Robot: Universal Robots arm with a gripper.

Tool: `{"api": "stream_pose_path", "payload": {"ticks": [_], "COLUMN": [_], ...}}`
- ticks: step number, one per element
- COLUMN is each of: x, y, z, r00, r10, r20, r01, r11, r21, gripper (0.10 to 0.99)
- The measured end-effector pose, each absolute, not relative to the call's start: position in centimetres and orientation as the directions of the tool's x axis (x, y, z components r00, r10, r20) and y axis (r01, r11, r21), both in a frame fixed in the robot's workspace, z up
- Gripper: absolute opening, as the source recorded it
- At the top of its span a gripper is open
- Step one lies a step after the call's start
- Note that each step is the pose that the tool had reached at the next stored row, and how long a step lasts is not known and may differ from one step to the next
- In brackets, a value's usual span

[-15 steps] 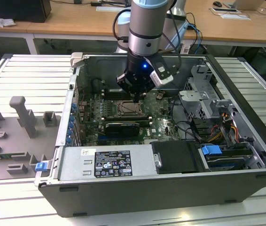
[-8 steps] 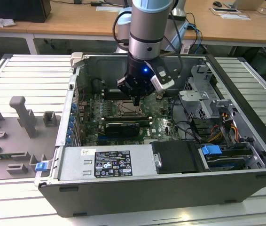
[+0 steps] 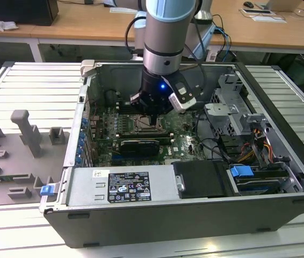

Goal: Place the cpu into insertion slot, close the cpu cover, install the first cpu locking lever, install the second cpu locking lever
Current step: 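Install the second cpu locking lever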

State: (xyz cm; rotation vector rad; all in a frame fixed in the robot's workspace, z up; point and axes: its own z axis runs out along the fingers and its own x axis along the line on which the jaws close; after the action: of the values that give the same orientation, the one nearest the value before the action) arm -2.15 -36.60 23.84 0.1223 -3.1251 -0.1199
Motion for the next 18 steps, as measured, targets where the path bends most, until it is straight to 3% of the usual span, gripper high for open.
{"api": "stream_pose_path", "payload": {"ticks": [18], "x": [-6.2], "y": [-38.0], "z": [22.9], "r00": [-0.997], "r10": [-0.081], "r20": [0.007], "r01": [-0.079], "r11": [0.992], "r21": [0.1], "gripper": [0.106]}}
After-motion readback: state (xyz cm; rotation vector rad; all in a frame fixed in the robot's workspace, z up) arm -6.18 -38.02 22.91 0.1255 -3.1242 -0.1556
